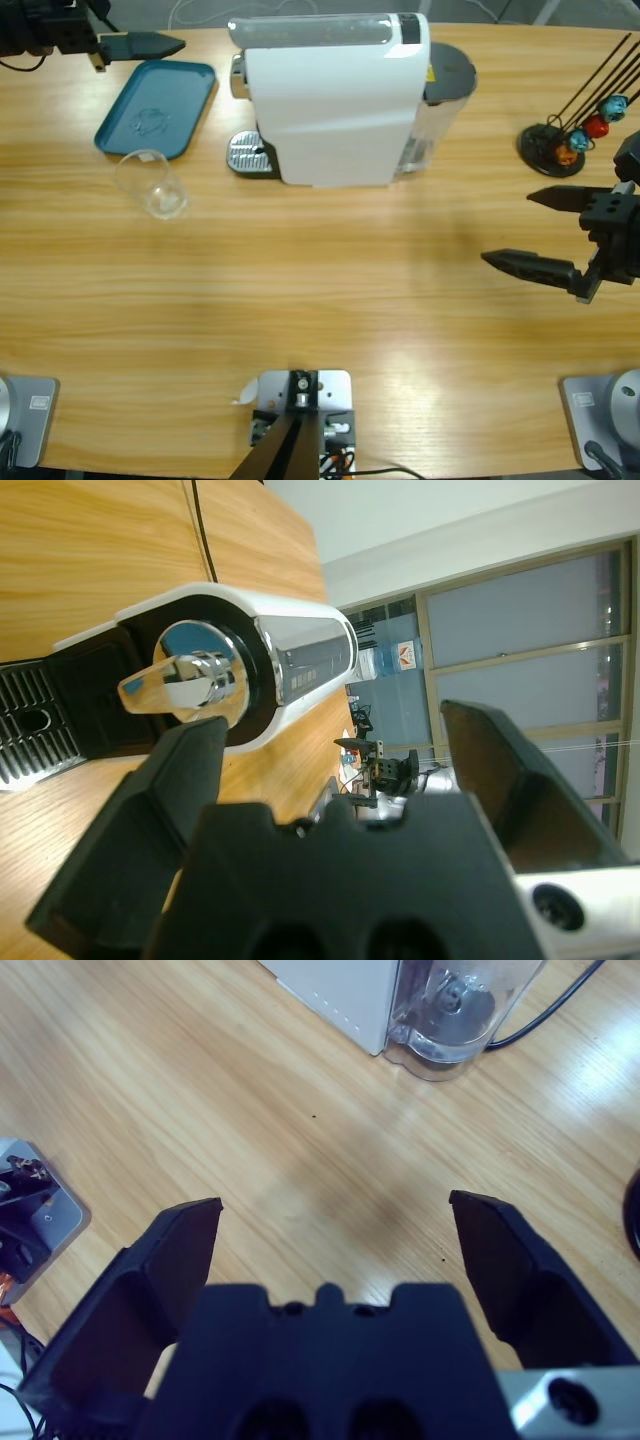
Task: Pour coffee
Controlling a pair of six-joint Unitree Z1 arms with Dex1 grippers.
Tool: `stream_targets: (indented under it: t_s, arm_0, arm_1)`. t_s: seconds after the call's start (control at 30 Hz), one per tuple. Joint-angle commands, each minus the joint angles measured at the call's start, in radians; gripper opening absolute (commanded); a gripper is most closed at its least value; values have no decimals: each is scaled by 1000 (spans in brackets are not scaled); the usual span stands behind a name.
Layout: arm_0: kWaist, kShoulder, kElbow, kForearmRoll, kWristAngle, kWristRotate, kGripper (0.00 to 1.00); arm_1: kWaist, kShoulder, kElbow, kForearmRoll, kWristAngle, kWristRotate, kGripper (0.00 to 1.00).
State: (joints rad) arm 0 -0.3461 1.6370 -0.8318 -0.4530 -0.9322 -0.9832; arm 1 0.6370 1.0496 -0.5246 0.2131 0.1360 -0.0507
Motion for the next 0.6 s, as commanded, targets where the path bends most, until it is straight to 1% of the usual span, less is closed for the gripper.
stream_targets:
  t_s: [0.03, 0.07, 0.27, 0.33, 0.4, 0.47, 0.5, 0.53, 0.57, 0.6]
  arm_0:
    - [-58, 130, -54, -45, -20, -37, 909]
    - [-68, 142, -59, -53, -19, -41, 885]
    - [-94, 172, -66, -79, -22, -60, 884]
    - [-94, 173, -67, -81, -22, -60, 865]
    - [-94, 173, -69, -85, -22, -60, 741]
    - [-94, 173, -68, -87, -20, -61, 724]
    - [-94, 173, -67, -88, -20, -62, 691]
    - [-94, 173, -66, -89, -20, -63, 586]
    - [-94, 173, -66, -92, -21, -63, 507]
    - [-96, 175, -66, -93, -21, -63, 479]
  arm_1:
    - [10, -3, 9, -3, 11, -12, 1000]
    - [10, -5, 9, -3, 10, -12, 1000]
    - [10, -5, 9, -3, 10, -12, 1000]
    - [10, -6, 9, -3, 10, -12, 1000]
    - [10, -6, 9, -3, 10, -12, 1000]
    - [10, -7, 9, -3, 10, -12, 1000]
    - [10, -8, 9, -3, 11, -12, 1000]
    - [10, -8, 9, -3, 11, -12, 1000]
    - [10, -9, 9, -3, 11, -12, 1000]
    - [9, -10, 9, -3, 11, -12, 1000]
